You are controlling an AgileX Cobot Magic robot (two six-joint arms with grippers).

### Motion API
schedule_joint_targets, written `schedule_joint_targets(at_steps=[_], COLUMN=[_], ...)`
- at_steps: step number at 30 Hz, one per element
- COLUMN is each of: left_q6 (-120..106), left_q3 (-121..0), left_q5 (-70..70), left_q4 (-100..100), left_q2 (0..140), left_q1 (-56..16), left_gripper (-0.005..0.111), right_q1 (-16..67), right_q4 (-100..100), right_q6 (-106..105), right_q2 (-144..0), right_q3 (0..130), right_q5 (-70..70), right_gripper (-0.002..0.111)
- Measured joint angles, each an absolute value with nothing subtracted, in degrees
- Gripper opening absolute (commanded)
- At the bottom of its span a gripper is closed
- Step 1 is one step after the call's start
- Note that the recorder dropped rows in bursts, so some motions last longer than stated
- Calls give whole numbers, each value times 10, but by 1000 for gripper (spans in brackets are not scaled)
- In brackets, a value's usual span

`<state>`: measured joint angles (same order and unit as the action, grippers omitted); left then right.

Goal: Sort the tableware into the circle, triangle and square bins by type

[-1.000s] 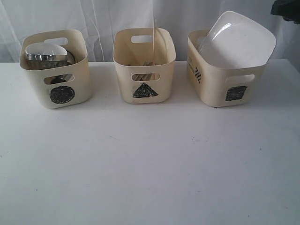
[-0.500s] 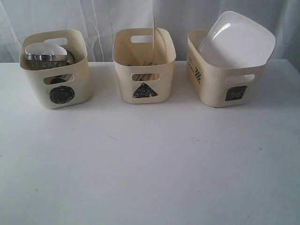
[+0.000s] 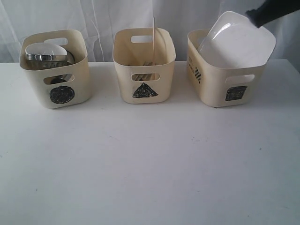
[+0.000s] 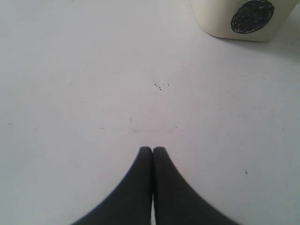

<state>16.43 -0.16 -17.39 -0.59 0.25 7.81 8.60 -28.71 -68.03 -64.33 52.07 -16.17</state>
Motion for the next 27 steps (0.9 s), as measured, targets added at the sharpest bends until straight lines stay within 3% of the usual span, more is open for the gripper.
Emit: schedule_joint_targets(at_steps=[3, 6, 9, 18, 22, 27], left_q6=[164, 164, 164, 164, 164, 164], left_q3=[-2, -2, -2, -2, -2, -2], left_q5=[-174, -174, -174, -174, -174, -174], left_q4=[-6, -6, -6, -6, -6, -6], left_q2=[3, 3, 3, 3, 3, 3], left_q1=[78, 78, 78, 78, 78, 78], left_gripper=[0, 0, 0, 0, 0, 0], right_q1=[84, 84, 83, 83, 83, 83], right_q4=[-330, -407, -451, -461, -433, -239], right_q6=[-612, -478, -412, -413, -407, -237], right_q2=[-617, -556, -491, -423, -418, -380], right_q3=[525, 539, 540, 513, 510, 503], right_q5=[-251, -246, -176, 243, 315, 391], right_gripper=[0, 0, 0, 0, 0, 0])
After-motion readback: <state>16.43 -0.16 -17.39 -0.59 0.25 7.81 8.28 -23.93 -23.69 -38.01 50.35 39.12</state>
